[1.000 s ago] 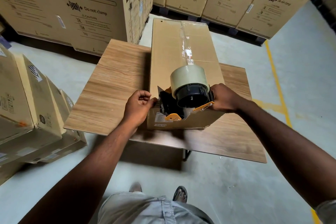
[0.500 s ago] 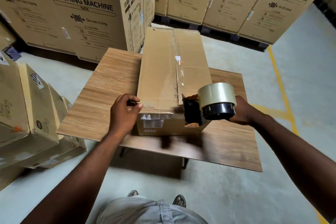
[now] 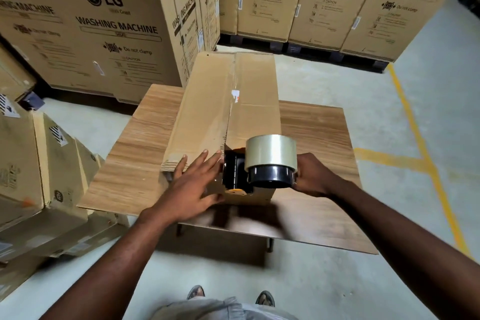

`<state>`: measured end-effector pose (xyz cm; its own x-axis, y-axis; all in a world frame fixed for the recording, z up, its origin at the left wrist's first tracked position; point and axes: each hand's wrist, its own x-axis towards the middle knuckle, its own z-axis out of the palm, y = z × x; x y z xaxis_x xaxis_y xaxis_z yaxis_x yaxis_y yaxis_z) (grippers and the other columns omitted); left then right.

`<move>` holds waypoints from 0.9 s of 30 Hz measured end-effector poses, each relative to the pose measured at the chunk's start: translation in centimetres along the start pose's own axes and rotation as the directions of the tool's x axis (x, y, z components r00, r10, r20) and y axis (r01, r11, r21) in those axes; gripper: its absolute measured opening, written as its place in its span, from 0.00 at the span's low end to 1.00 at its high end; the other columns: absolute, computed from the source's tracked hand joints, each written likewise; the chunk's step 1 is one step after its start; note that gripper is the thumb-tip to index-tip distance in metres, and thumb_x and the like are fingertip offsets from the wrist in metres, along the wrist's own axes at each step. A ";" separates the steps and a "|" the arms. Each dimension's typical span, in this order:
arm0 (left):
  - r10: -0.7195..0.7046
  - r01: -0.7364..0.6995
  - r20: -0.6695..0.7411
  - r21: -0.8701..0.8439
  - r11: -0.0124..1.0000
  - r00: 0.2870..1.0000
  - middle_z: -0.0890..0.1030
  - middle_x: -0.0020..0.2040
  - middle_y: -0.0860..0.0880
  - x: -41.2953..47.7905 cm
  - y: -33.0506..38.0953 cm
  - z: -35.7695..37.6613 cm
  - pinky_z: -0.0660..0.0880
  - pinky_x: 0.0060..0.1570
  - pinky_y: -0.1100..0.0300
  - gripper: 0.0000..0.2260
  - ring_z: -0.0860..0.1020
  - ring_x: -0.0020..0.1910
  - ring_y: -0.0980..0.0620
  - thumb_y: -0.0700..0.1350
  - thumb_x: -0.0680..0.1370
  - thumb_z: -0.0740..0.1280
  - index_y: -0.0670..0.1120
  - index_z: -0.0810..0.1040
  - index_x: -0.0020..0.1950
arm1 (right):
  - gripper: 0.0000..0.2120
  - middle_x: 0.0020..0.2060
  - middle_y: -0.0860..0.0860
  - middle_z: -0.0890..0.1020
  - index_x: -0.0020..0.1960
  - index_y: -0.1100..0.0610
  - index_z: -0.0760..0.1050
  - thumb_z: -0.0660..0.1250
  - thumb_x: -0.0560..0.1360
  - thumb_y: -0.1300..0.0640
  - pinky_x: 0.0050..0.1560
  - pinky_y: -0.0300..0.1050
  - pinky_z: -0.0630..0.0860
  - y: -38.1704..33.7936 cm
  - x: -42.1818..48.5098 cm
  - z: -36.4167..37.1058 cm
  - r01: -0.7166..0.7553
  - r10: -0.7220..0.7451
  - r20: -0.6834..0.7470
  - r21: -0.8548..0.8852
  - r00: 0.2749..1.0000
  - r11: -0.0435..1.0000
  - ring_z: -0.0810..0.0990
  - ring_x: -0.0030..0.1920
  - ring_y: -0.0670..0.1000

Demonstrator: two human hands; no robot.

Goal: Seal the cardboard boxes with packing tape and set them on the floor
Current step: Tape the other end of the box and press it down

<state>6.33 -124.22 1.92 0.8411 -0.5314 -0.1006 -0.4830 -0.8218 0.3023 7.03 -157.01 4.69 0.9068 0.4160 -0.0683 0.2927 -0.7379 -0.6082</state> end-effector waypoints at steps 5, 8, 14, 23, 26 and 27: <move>0.034 -0.036 -0.029 -0.052 0.998 0.999 0.37 0.77 0.69 0.0 -0.7 0.4 0.35 0.76 0.46 0.39 0.36 0.77 0.64 0.71 0.74 0.57 0.61 0.45 0.79 | 0.16 0.29 0.34 0.77 0.37 0.40 0.67 0.74 0.72 0.52 0.32 0.31 0.64 0.6 -0.4 -0.5 0.035 -0.035 -0.011 0.002 0.999 0.999 0.73 0.30 0.39; 0.033 -0.040 -0.070 -0.105 0.994 0.997 0.42 0.79 0.68 -0.1 -0.6 0.4 0.36 0.75 0.48 0.36 0.39 0.78 0.64 0.64 0.77 0.63 0.65 0.46 0.80 | 0.13 0.30 0.33 0.77 0.37 0.38 0.71 0.73 0.73 0.51 0.31 0.33 0.64 1.8 -1.8 -1.7 -0.011 0.011 -0.010 0.002 1.000 1.000 0.74 0.30 0.38; 0.013 -0.020 -0.076 -0.097 0.995 0.997 0.43 0.79 0.67 0.0 -0.2 0.4 0.37 0.76 0.47 0.35 0.40 0.78 0.63 0.65 0.77 0.61 0.64 0.47 0.80 | 0.07 0.37 0.46 0.84 0.46 0.44 0.81 0.69 0.70 0.44 0.41 0.53 0.79 6.4 -5.6 -3.9 -0.087 0.088 -0.069 0.029 0.994 0.996 0.82 0.40 0.50; 0.041 -0.044 0.059 0.047 0.998 0.997 0.34 0.79 0.50 1.6 8.0 1.4 0.32 0.75 0.42 0.40 0.31 0.78 0.50 0.59 0.81 0.60 0.49 0.37 0.81 | 0.19 0.39 0.36 0.79 0.45 0.32 0.75 0.69 0.71 0.59 0.47 0.36 0.74 6.0 -5.9 -2.6 -0.071 0.078 -0.116 0.059 0.990 0.996 0.77 0.43 0.36; 0.085 -0.086 0.073 0.011 0.996 0.994 0.34 0.79 0.52 2.9 10.3 1.8 0.29 0.74 0.49 0.39 0.32 0.78 0.53 0.57 0.81 0.61 0.50 0.36 0.80 | 0.26 0.39 0.37 0.82 0.46 0.29 0.75 0.72 0.70 0.63 0.45 0.34 0.75 6.5 -6.0 -2.3 -0.097 0.112 -0.168 0.093 0.979 0.991 0.79 0.42 0.36; 0.089 -0.090 0.061 -0.001 0.996 0.994 0.35 0.79 0.53 3.1 10.3 1.9 0.29 0.74 0.51 0.39 0.33 0.78 0.54 0.57 0.81 0.61 0.51 0.37 0.80 | 0.24 0.38 0.41 0.83 0.45 0.32 0.76 0.72 0.68 0.64 0.43 0.41 0.78 6.9 -6.0 -2.0 -0.111 0.134 -0.217 0.116 0.967 0.987 0.80 0.40 0.40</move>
<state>3.49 -134.71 2.95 0.7780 -0.6144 -0.1310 -0.5561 -0.7706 0.3112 4.22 -165.70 2.46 0.9818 0.1884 0.0239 0.1535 -0.7127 -0.6845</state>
